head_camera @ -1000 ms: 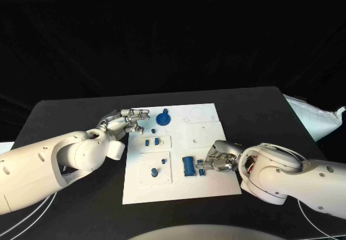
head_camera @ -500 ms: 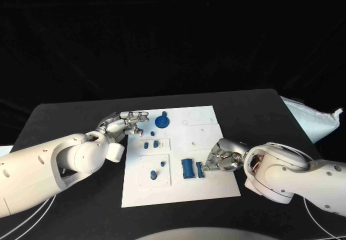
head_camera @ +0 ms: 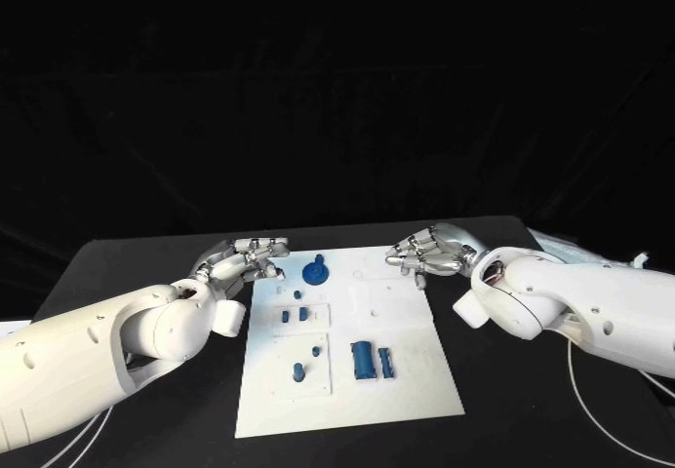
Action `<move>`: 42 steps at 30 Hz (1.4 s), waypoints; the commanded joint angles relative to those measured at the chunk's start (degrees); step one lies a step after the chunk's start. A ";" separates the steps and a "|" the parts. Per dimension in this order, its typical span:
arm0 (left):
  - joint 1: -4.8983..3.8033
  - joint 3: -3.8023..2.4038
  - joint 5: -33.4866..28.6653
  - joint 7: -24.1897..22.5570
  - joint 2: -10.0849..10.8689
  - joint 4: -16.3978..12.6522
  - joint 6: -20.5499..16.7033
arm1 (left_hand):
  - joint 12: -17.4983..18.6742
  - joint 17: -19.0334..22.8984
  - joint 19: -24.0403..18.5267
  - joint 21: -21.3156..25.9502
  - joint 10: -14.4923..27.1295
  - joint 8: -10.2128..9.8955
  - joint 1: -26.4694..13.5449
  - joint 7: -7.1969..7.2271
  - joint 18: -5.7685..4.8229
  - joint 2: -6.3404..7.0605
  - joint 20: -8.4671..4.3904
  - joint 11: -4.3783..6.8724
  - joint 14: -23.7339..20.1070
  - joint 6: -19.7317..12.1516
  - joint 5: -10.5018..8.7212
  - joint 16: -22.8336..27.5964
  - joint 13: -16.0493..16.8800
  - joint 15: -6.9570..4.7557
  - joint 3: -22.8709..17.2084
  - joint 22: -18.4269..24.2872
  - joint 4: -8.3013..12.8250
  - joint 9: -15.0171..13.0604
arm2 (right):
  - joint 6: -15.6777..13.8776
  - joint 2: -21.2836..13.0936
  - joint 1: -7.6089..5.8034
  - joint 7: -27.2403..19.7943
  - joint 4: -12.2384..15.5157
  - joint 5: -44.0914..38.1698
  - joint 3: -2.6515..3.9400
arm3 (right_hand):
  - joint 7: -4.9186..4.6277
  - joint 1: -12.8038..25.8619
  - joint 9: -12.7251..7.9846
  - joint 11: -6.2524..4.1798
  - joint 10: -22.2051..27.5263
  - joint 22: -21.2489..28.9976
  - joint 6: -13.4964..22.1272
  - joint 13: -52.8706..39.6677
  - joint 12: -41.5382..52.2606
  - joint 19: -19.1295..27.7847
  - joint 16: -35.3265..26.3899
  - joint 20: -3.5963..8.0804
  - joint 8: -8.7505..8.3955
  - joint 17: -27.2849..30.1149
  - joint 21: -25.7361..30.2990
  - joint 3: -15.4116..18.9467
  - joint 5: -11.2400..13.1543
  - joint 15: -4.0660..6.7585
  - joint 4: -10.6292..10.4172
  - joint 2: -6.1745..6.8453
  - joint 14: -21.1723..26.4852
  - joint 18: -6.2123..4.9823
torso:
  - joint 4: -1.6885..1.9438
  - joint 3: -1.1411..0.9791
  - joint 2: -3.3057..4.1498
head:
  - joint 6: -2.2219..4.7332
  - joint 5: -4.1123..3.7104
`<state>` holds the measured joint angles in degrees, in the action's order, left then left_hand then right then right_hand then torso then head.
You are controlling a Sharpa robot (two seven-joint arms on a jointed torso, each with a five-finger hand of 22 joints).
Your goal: Assemble the parts on the task board
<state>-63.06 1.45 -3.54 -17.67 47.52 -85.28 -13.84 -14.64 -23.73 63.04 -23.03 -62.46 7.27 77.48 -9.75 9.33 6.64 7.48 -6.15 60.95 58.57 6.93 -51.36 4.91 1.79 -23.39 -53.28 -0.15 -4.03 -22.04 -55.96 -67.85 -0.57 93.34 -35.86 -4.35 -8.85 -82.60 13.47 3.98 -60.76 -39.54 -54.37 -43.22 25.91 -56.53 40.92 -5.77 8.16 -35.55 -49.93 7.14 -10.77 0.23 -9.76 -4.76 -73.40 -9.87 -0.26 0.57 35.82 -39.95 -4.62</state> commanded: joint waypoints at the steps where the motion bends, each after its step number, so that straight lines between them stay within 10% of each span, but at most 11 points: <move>1: -0.08 -0.06 -0.29 -4.44 -1.37 1.81 -3.06 | 0.26 3.50 -3.46 3.46 0.58 -0.31 0.01 0.15 1.03 -0.48 0.44 -0.09 -2.39 -1.20 -0.18 6.67 -0.47 0.66 0.21 2.42 -0.24 0.13 | 3.78 2.97 -0.28 -12.62 -4.87 16.18 0.07 | -1.20 -1.40 -0.94 1.67 1.59 4.76 1.17 6.75 -5.66 1.67 -8.30 -1.41 -0.95 4.37 6.80 0.09 -0.11 -1.55 0.65 0.18 2.43 -0.58 | -0.10 0.71 -1.75 | 2.17 0.36; 13: -1.06 -0.15 0.63 -5.80 -5.10 7.74 -7.24 | 8.11 16.35 -16.94 19.43 2.43 -3.22 0.32 -0.14 1.06 -0.04 6.99 -3.36 -6.10 -2.60 -0.11 35.97 -1.34 6.06 -1.55 18.24 -0.93 0.27 | 9.86 12.00 -0.43 -20.01 -18.66 24.67 0.60 | -3.25 -2.14 -6.29 5.14 2.13 21.67 -0.14 31.62 -18.84 4.88 -33.10 -7.02 -4.51 22.15 30.26 -2.93 0.58 -6.90 5.06 -1.38 11.23 -0.68 | -0.03 0.94 -2.72 | 4.06 0.99; 14: -0.89 -0.07 0.15 -3.63 -4.82 7.44 -4.90 | 9.90 18.35 -30.80 23.03 20.39 -7.27 -22.94 2.69 -2.79 -2.29 2.32 -0.30 -22.53 -19.18 -2.08 40.15 -4.91 3.51 5.84 28.39 0.15 4.03 | 5.98 11.60 -0.48 -15.22 -17.98 20.29 0.55 | 0.41 22.96 -8.34 2.47 19.91 26.76 16.37 34.70 -20.84 20.55 -35.14 -3.19 -8.16 25.91 35.85 -7.14 3.43 -4.81 9.76 0.64 29.89 3.00 | -0.12 0.92 -2.36 | 3.74 0.87; 23: -0.12 -0.35 0.83 -5.36 -4.41 4.98 -10.05 | 14.64 23.73 -39.52 23.03 31.81 -7.27 -37.79 4.72 -3.42 -6.64 -0.07 1.24 -32.92 -29.97 -6.93 43.80 -4.91 2.32 10.72 35.63 0.15 4.03 | 0.82 11.54 1.02 -17.80 -15.30 23.15 1.25 | 2.62 39.31 -13.47 0.67 30.53 30.86 26.38 38.00 -25.91 29.75 -40.92 -0.83 -8.16 29.31 40.39 -7.14 5.51 -0.23 9.76 4.76 41.46 4.02 | 0.13 -0.06 -3.86 | 4.95 3.34; 26: 0.44 -0.56 1.33 -6.61 -4.12 3.20 -13.79 | 14.64 23.73 -42.23 23.03 35.34 -7.27 -42.34 5.29 -4.03 -6.64 -0.92 1.82 -36.13 -33.26 -6.93 44.66 -4.91 -1.79 12.18 37.67 0.15 4.03 | -2.91 11.50 2.11 -19.66 -13.36 25.22 1.75 | 3.33 44.27 -13.47 0.16 33.98 31.86 29.59 38.60 -25.91 32.83 -40.92 -0.07 -8.16 30.02 41.48 -7.14 6.11 -0.23 9.76 4.76 45.13 4.63 | 0.22 -0.41 -4.39 | 5.38 4.22; 27: 0.77 -0.68 1.63 -7.36 -3.94 2.12 -16.05 | 14.64 23.73 -43.33 23.03 36.79 -7.27 -44.22 5.54 -4.02 -6.64 -1.28 2.05 -37.48 -34.60 -6.93 45.01 -4.91 -1.79 12.78 38.49 0.15 4.03 | -5.18 11.47 2.77 -20.79 -12.18 26.48 2.06 | 3.63 46.32 -13.47 -3.98 35.42 32.27 30.91 38.85 -25.91 34.10 -40.92 0.23 -8.16 30.31 41.93 -7.14 6.37 -0.23 9.76 4.76 46.63 4.63 | 0.25 -0.52 -4.55 | 5.51 4.48; 28: 1.02 -0.77 1.85 -7.91 -3.81 1.34 -17.69 | 14.64 23.73 -44.10 23.03 37.78 -7.27 -45.51 5.69 -4.45 -6.64 -1.51 6.15 -38.38 -35.55 -6.93 45.23 -4.91 -1.79 13.18 39.07 0.15 4.03 | -6.81 11.45 3.25 -21.61 -11.32 27.39 2.28 | 3.83 47.73 -13.47 -3.98 36.41 32.56 31.83 39.01 -25.91 34.96 -40.92 0.45 -8.16 30.52 42.25 -7.14 6.54 -0.23 9.76 4.76 47.68 4.63 | 0.26 -0.55 -4.61 | 5.55 4.58; 33: 1.98 -1.12 2.72 -10.07 -3.31 -1.74 -24.13 | 14.64 23.73 -47.18 23.03 41.79 -7.27 -50.69 9.75 -4.73 -6.64 -2.47 6.15 -42.05 -39.28 -6.93 46.24 -4.91 -1.79 14.85 41.37 0.15 4.03 | -13.99 11.36 5.33 -25.19 -7.59 31.37 3.25 | 4.65 53.37 -13.47 -3.98 40.34 33.69 35.47 43.22 -25.91 38.46 -40.92 1.31 -8.16 31.33 43.49 -7.14 10.77 -0.23 9.76 4.76 51.85 5.26 | 0.26 -0.57 -4.64 | 5.57 4.62; 34: 2.30 -1.23 3.00 -10.77 -3.14 -2.74 -26.24 | 14.64 23.73 -48.40 23.03 43.37 -7.27 -52.74 9.75 -5.28 -6.64 -2.84 6.15 -43.50 -40.75 -6.93 46.61 -4.91 -1.79 15.50 42.30 0.15 4.03 | -16.44 11.33 6.04 -26.41 -6.32 32.73 3.59 | 8.85 55.60 -13.47 -3.98 41.89 34.14 36.93 43.22 -25.91 39.83 -40.92 1.66 -8.16 35.55 43.98 -7.14 10.77 -0.23 9.76 4.76 53.49 5.67 | 0.26 -0.57 -4.64 | 5.57 4.62; 36: 2.49 -1.30 3.17 -11.21 -3.04 -3.37 -27.55 | 14.64 23.73 -49.23 23.03 44.45 -7.27 -54.13 9.75 -5.29 -6.64 -3.11 6.15 -44.48 -41.74 -6.93 46.90 -4.91 -1.79 15.94 42.91 0.15 4.03 | -18.01 11.31 6.50 -27.20 -5.50 33.60 3.80 | 8.85 57.11 -13.47 -3.98 42.99 34.44 37.91 43.22 -25.91 40.77 -40.92 5.77 -8.16 35.55 44.32 -7.14 10.77 -0.23 9.76 4.76 54.60 9.87 | 0.26 -0.57 -4.64 | 5.57 4.62; 42: 2.90 -1.45 3.53 -12.12 -2.83 -4.66 -30.26 | 14.64 23.73 -52.28 23.03 48.51 -7.27 -59.42 9.75 -9.33 -6.64 -7.48 6.15 -48.21 -45.53 -6.93 51.36 -4.91 -1.79 17.62 45.26 0.15 4.03 | -21.85 11.27 7.62 -29.11 -3.50 35.73 4.32 | 8.85 62.87 -13.47 -3.98 47.02 39.54 41.60 43.22 -25.91 44.31 -40.92 5.77 -8.16 35.55 45.59 -7.14 10.77 -0.23 9.76 4.76 58.88 9.87 | 0.26 -0.57 -4.64 | 5.57 4.62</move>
<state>-60.18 0.09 -1.28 -26.93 44.71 -89.67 -39.93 -0.39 -0.24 14.79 -0.35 -19.07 0.38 24.73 -0.63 3.47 0.11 2.92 -0.58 17.42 17.81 0.37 -3.34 0.10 0.27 -7.87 -10.98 0.00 -0.15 -38.92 -44.67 -60.33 -25.95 89.51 -3.10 -0.10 -1.53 -27.02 0.18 0.48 -18.85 -5.29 -17.47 -0.75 0.37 -16.70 0.44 -1.94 0.40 -1.52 -5.96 0.06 -0.93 -0.16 -0.46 -0.13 -19.91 -2.18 0.00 0.01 31.20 -34.38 -0.01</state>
